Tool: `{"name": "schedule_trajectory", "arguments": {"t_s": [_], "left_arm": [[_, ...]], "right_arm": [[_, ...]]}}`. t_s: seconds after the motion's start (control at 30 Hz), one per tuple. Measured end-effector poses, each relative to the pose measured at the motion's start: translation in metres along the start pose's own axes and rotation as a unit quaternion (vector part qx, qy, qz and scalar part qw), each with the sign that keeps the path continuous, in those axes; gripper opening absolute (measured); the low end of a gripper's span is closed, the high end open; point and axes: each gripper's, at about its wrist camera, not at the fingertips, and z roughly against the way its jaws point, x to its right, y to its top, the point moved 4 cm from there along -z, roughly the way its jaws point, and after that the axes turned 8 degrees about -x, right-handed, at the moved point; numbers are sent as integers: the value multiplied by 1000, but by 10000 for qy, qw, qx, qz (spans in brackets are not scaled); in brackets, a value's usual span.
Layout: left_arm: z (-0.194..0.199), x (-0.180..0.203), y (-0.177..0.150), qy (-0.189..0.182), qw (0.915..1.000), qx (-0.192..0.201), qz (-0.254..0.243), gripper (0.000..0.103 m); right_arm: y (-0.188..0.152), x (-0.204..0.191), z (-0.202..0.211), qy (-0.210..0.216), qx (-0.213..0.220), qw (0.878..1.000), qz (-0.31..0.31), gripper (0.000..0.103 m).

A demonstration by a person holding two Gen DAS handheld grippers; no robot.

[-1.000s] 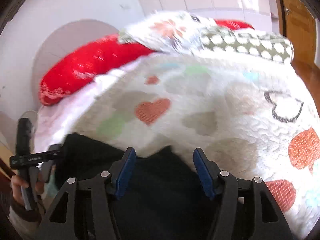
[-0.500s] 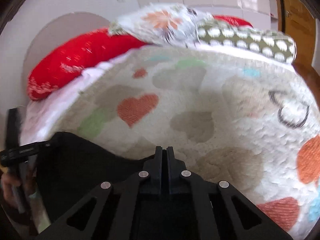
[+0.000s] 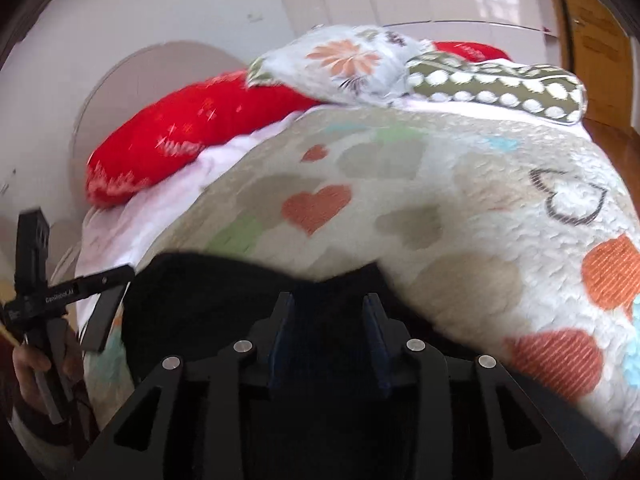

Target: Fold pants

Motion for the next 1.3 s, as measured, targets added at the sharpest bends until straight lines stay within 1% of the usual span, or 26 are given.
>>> {"name": "schedule_trajectory", "arguments": {"t_s": [0.03,0.1,0.13,0.2,0.23,0.27,0.37,0.43,0.5,0.53,0.57,0.6,0.67,0.8,0.9,0.93,1.0,1.07,1.13,1.23,1.3], "left_arm": [[-2,4,-2,45,10000,-10,-44,73],[-16,10,-10,164,9997,-133,-100,73],[-23,11,-14,230,9995,-169,-114,73],[-38,7,-21,469,9986,-168,-169,73],[-39,8,-23,522,9983,-125,-236,77],[-41,8,-25,595,9977,-64,-331,81],[-39,12,-25,715,9965,-137,-409,82],[-30,14,-23,532,9982,-130,-261,82],[-21,14,-24,272,9995,-125,-50,82],[-18,14,-25,217,9997,-125,-3,82],[-16,15,-28,211,9997,-120,-1,82],[-14,17,-32,252,9996,-99,-44,82],[-14,20,-39,336,9993,-65,-133,82],[-24,28,-49,633,9969,-40,-455,84],[-28,37,-51,918,9934,-17,-684,85],[-27,39,-52,868,9937,-51,-708,85],[-24,42,-54,699,9957,-125,-600,85],[-19,45,-54,643,9963,-84,-569,85],[-16,48,-54,593,9966,-100,-555,85],[-12,57,-53,572,9965,-113,-592,85],[-10,65,-53,420,9971,-159,-617,85]], "right_arm": [[-4,-4,-6,-1,-65,10000,52,37],[-10,-8,-21,-121,-246,9995,125,37],[-15,-8,-29,-281,-364,9987,203,37],[-28,-2,-37,-739,-509,9956,274,35],[-37,9,-33,-881,-503,9948,110,34],[-43,16,-26,-854,-422,9954,-65,33],[-56,30,-11,-853,-385,9952,-289,33],[-59,34,-2,-834,-399,9950,-385,36],[-61,32,12,-727,-365,9956,-457,37],[-62,29,17,-651,-343,9963,-445,38],[-66,24,23,-558,-330,9971,-403,43],[-71,19,28,-490,-336,9977,-336,47],[-86,8,35,-423,-408,9982,-154,50],[-116,4,33,-527,-572,9970,12,52],[-129,8,35,-563,-439,9974,8,52],[-129,7,38,-574,-483,9972,4,51],[-127,7,46,-579,-492,9971,39,51],[-127,11,59,-616,-395,9973,25,52],[-130,19,72,-622,-299,9976,-64,55],[-141,32,86,-674,-266,9972,-183,57],[-150,42,95,-779,-284,9962,-260,57]]}}
